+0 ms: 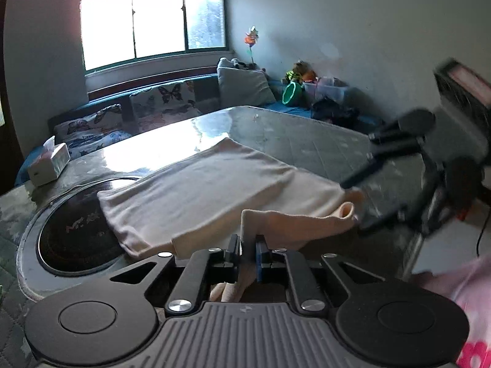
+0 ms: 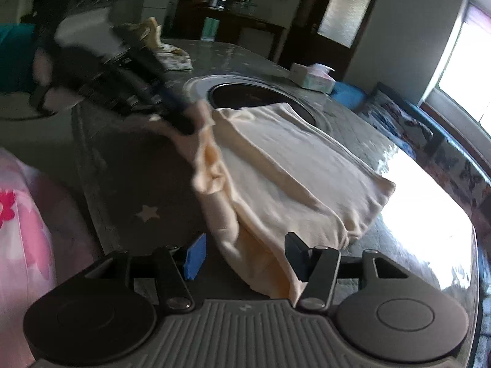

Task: Fold clothes

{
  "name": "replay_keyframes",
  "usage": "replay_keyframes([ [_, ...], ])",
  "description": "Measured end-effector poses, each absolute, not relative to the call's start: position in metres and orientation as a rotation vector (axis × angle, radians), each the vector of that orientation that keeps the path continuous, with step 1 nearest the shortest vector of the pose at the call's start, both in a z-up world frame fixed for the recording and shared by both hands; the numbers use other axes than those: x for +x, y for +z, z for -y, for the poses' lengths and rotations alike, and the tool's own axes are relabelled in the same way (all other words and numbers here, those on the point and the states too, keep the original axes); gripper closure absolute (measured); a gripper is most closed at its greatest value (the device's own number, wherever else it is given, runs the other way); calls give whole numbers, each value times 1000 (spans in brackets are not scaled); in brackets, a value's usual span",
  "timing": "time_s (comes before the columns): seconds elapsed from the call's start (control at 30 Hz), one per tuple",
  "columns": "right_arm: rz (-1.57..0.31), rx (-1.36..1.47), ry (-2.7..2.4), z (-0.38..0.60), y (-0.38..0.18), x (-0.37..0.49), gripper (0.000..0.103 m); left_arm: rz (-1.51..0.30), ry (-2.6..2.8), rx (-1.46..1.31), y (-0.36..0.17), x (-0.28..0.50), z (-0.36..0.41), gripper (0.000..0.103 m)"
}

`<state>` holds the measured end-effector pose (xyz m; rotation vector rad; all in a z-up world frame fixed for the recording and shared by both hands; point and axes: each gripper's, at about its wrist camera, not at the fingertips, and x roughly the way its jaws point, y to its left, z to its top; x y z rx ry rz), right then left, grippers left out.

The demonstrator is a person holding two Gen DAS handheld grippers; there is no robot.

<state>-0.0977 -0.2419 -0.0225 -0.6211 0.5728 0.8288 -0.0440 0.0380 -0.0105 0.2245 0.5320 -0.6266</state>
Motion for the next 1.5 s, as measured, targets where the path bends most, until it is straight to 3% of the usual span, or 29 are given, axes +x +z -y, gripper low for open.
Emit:
replay_keyframes([
  [0.17, -512, -656, 841, 229, -36, -92, 49, -557, -628, 179, -9, -28, -39, 92],
  [0.27, -531, -631, 846, 225, -39, -79, 65, -571, -627, 170, -11, -25, -41, 92],
  [0.3, -544, -614, 854, 225, -39, -75, 75, -573, -626, 174, -12, -26, -41, 92],
  [0.43, -616, -530, 881, 226, -34, -58, 88, -576, -624, 198, -17, -35, -43, 87],
  [0.63, -693, -410, 897, 232, -20, -40, 91, -580, -605, 252, -28, -51, -45, 74],
  [0.7, -712, -378, 898, 233, -15, -36, 91, -570, -602, 277, -31, -57, -45, 65],
  [1.07, -720, -340, 891, 233, -1, -24, 91, -436, -571, 494, -39, -71, -33, 60],
  [1.23, -712, -336, 877, 233, 0, -25, 92, -434, -597, 567, -49, -68, -32, 62],
  [1.3, -705, -340, 870, 233, -1, -27, 92, -434, -608, 572, -49, -68, -34, 78],
  [1.4, -690, -337, 860, 234, -3, -31, 93, -433, -616, 568, -47, -70, -38, 90],
  [1.5, -677, -327, 855, 237, -1, -37, 94, -437, -621, 550, -40, -73, -40, 92],
])
